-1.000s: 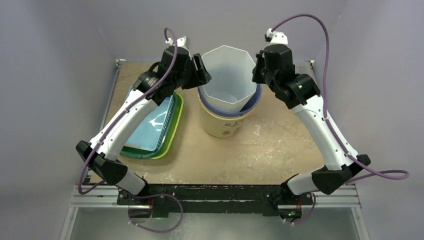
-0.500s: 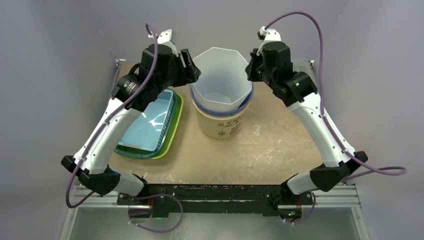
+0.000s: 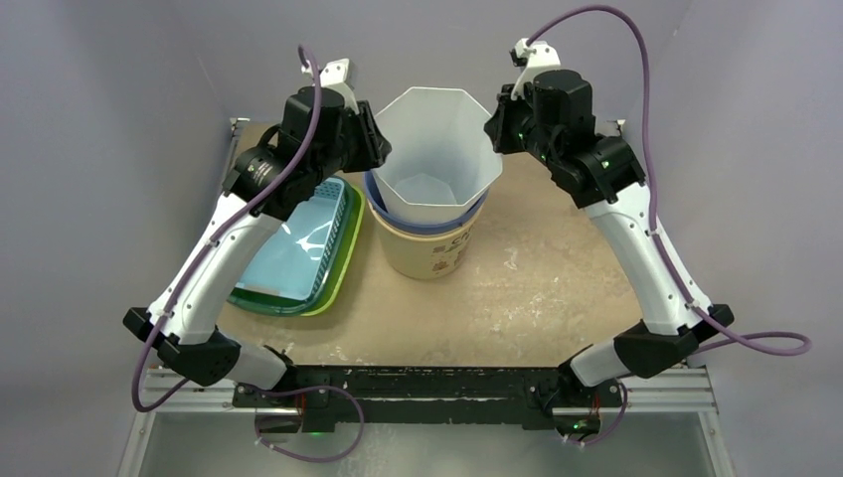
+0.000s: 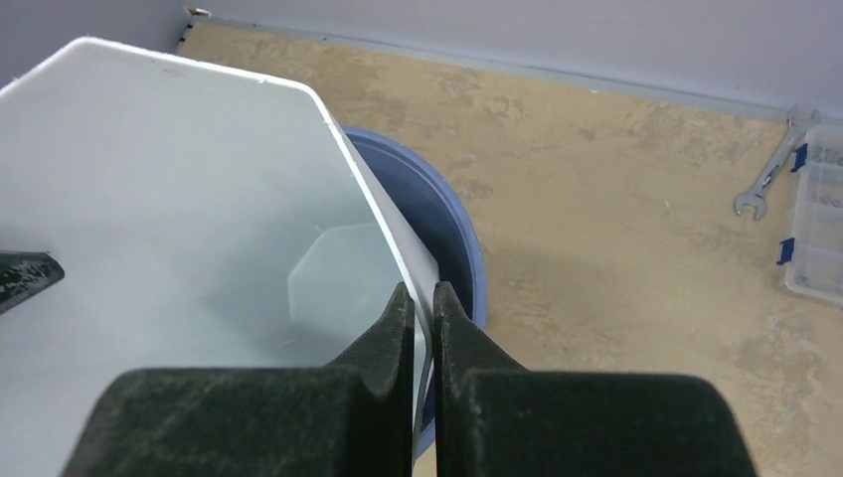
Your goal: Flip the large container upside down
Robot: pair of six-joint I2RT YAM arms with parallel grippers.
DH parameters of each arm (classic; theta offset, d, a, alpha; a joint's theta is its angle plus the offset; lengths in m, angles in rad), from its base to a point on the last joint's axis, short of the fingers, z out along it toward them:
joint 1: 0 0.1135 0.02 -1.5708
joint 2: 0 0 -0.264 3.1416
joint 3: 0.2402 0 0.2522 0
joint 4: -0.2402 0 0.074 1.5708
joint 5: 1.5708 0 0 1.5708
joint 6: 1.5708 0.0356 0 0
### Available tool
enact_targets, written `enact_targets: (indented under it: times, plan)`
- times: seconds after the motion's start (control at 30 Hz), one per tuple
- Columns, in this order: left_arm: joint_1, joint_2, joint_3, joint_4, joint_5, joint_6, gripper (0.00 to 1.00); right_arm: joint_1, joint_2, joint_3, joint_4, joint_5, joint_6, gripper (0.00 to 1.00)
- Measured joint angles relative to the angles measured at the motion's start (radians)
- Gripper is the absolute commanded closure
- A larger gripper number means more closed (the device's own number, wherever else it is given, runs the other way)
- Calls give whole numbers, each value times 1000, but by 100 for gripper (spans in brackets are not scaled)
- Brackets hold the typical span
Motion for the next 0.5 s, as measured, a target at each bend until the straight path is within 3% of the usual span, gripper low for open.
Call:
enact_targets:
  times: [0.07, 0.1, 0.37, 0.5]
  plan:
    - [0, 11, 16, -3, -2, 4, 53, 0, 6, 2, -12, 0, -14, 100]
    - [0, 16, 24, -3, -1, 10, 51, 0, 11, 7, -17, -2, -18, 100]
    - [0, 54, 100, -45, 17, 25, 50, 0, 75, 101, -76, 16, -55, 100]
    - [0, 79, 150, -73, 15, 29, 58, 0, 90, 117, -108, 49, -74, 100]
